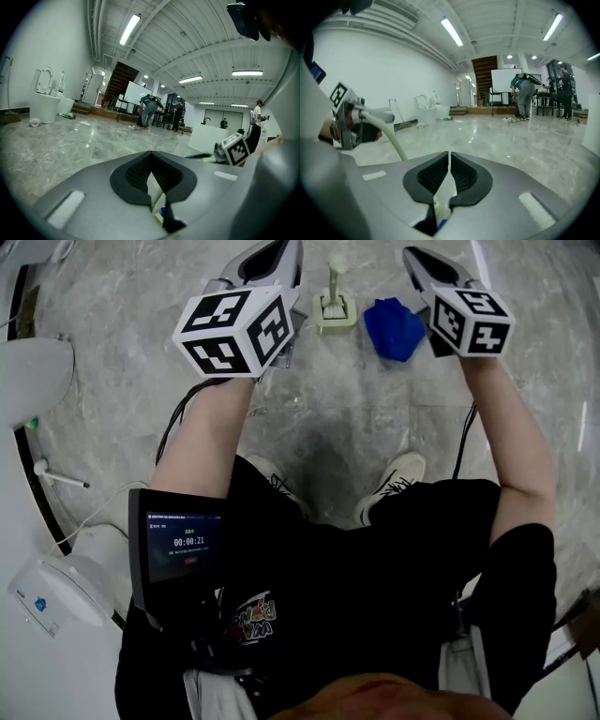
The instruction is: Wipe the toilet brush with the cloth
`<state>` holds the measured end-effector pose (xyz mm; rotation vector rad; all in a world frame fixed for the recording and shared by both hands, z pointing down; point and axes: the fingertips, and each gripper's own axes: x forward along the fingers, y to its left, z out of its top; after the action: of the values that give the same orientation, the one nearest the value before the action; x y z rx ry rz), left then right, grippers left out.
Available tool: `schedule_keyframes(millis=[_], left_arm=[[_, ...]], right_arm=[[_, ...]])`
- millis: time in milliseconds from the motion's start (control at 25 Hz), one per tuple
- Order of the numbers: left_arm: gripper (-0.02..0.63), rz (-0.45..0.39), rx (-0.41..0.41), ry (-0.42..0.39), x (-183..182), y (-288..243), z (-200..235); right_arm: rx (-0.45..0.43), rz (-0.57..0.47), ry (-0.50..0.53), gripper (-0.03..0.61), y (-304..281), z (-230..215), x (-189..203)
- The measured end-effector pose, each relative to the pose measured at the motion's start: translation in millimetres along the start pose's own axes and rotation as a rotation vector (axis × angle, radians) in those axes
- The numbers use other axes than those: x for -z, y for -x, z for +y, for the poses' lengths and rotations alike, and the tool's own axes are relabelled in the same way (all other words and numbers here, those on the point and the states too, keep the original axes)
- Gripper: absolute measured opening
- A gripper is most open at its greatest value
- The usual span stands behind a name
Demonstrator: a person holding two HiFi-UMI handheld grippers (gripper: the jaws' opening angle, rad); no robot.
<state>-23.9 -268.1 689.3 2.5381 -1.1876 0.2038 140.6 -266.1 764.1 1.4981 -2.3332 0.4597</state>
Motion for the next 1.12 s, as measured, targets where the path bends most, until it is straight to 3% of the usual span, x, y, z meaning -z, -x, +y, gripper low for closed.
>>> schedule_keyframes(millis=[160,320,520,680,800,920,1000,1120], left_arm=[[0.009,-0.007,-0.005,-0.021,-5,3,0],[0.009,-0.014,-0.007,0.0,-10,10,-2],[0.011,0.005,-0.027,0.058,-11,28,-12],[0.011,0.013,-0.029,0.062,-17,53,-30],[0.011,0.049,-0.096,0.053,-23,97,-36],[0.011,0.108,-0.173,0.124,-36,132,-38],[0.011,0.146,-0.177,0.129,-44,132,-46],[0.011,0.196,-0.165,0.073,-76,140,-58]], right_arm=[[-0.037,-0.124,-0.057,0.02,15,19,-61],[-0.05,-0.164,-0.03,0.02,26,32,-86],[-0.042,-0.06,-0.012,0.02,34,39,-60],[-0.027,0.023,-0.086,0.02,56,48,-49],[0.0,0.083,-0.08,0.02,96,74,-63],[0.021,0.113,-0.074,0.02,131,97,-89],[0.023,0.132,-0.116,0.02,137,97,-91],[0.041,0.153,-0.174,0.02,152,101,-110]])
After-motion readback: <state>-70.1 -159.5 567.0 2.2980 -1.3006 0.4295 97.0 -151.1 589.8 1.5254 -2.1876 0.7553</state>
